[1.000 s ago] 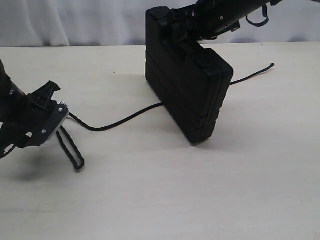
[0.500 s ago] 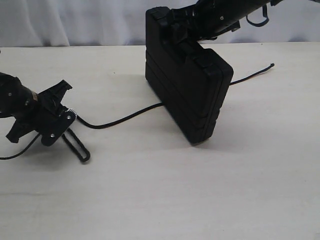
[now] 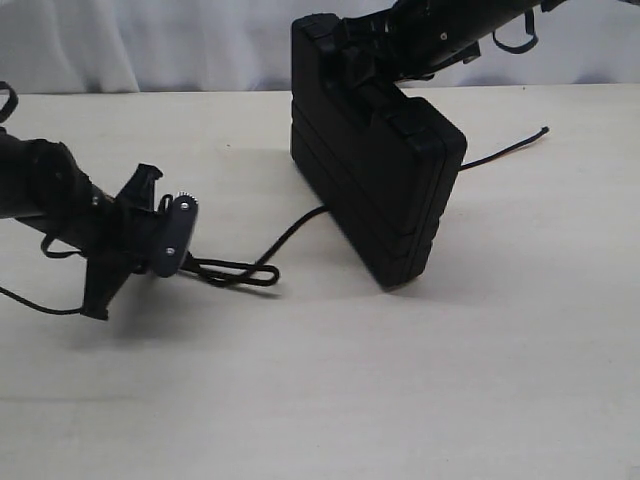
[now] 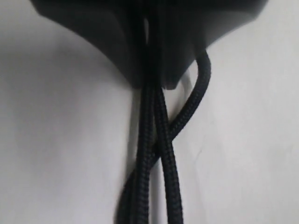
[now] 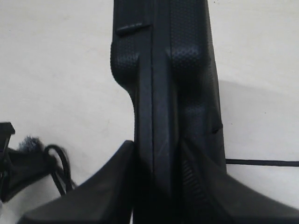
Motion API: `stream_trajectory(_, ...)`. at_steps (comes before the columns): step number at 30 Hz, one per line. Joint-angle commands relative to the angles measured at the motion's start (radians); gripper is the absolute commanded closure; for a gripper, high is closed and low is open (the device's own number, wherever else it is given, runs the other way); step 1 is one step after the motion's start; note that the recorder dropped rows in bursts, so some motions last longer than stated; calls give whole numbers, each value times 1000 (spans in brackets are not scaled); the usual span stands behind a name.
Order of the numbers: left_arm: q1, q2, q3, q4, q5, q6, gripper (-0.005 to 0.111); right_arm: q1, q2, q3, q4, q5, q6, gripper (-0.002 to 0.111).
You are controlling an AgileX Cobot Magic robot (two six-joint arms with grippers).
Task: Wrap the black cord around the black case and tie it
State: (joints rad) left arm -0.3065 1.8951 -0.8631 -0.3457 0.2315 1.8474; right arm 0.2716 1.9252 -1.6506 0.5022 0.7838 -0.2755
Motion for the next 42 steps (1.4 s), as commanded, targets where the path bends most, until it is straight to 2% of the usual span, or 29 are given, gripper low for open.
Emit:
stream_trajectory(1,-78,-79,12,-218,126,-34,107,-1,-17,0,7,-25,0,81)
stream_trajectory(5,-78,-161,12,-448,159,-58,107,-1,-17,0,7,-25,0,81)
stream_trajectory(12,-79,-235,11,-932,92,-99,107,-1,-17,0,7,-25,0,81)
stream_trajectory(14,-79,-233,11,-950,73,-127,107,-1,-17,0,7,-25,0,81)
stream_trajectory(17,-79,-228,11,-891,34,-192,107,-1,-17,0,7,-25,0,81)
stream_trajectory(23,-79,-228,11,-885,-241,-260,107,-1,-17,0,7,-25,0,81)
stream_trajectory(26,-79,-234,11,-865,-273,-257,107,-1,-17,0,7,-25,0,81)
stream_trajectory(28,-79,-234,-3,-873,-224,-257,107,-1,-17,0,7,-25,0,81)
stream_trajectory(30,-70,-231,-44,-886,-57,-356,107,-1,-17,0,7,-25,0,81)
stream_trajectory(31,-53,-218,-85,-863,122,-467,107,-1,-17,0,7,-25,0,81)
stream_trajectory(32,-43,-207,-106,-851,221,-520,107,-1,-17,0,7,-25,0,81)
stream_trajectory(33,-34,-181,-141,-787,359,-596,107,-1,-17,0,7,-25,0,81)
stream_trajectory(35,-32,-142,-155,-638,467,-633,107,-1,-17,0,7,-25,0,81)
stream_trajectory(37,-32,-94,-155,-552,490,-685,106,-1,-17,0,7,-25,0,81)
stream_trajectory(39,-32,-59,-155,-544,494,-687,95,-1,-17,0,7,-25,0,81)
stream_trajectory(42,-32,-55,-155,-514,464,-701,67,-1,-17,0,7,-25,0,81)
